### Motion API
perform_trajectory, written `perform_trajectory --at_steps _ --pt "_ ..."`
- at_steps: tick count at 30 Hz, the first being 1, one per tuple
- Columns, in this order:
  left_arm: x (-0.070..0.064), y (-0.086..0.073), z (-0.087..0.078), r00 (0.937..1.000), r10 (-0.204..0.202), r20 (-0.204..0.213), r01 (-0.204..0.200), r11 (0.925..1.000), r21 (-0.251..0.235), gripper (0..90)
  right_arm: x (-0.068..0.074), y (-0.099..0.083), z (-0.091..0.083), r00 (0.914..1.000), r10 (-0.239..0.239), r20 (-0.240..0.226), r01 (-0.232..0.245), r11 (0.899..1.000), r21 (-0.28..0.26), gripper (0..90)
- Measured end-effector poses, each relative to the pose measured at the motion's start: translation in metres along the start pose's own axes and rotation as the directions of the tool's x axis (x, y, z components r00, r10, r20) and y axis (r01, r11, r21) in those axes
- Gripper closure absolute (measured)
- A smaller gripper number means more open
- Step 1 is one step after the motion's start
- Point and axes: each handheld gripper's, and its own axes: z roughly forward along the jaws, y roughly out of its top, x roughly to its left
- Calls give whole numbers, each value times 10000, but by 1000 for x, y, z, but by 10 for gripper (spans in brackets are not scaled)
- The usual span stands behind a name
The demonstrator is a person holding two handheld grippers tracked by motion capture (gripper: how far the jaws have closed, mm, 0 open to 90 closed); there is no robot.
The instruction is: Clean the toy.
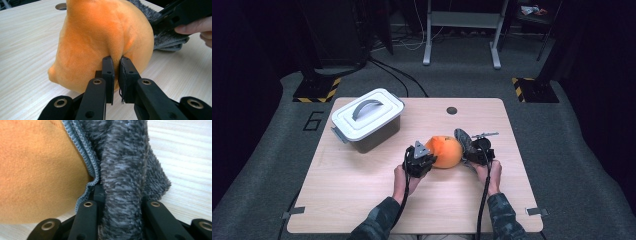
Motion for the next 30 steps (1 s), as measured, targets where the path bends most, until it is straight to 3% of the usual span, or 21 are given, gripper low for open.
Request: perform_trajectory --at_steps 2,7,10,15,21,26,27,30 --pt "1 0 -1 10000 -55 -34 55 10000 -7 833 0 1 -5 10000 -29 79 29 10000 -58 725" --pt "0 0 -1 10000 -98 17 98 9999 -50 832 4 6 -32 9996 -279 -55 272 9953 -926 725" --pt "-1 0 0 10000 -32 18 32 10000 -76 831 14 15 -56 9971 -688 -317 636 9876 -1437 724" --pt "-1 0 -1 10000 -55 60 55 10000 -46 831 43 28 -77 9860 -1512 -709 1352 9719 -1925 722" --pt "-1 -1 -1 10000 -77 36 77 10000 -60 831 72 38 -69 9684 -2271 -1033 2056 9610 -1851 719" --pt "-1 0 -1 10000 -44 28 44 10000 -78 831 76 38 -56 9676 -2407 -764 2277 9624 -1482 720" --pt "-1 0 -1 10000 -47 53 47 10000 -63 831 76 38 -56 9729 -2184 -755 2061 9679 -1437 720" --pt "0 0 -1 10000 13 72 -13 10000 -7 831 73 37 -56 9728 -2296 -300 2240 9660 -1292 720"
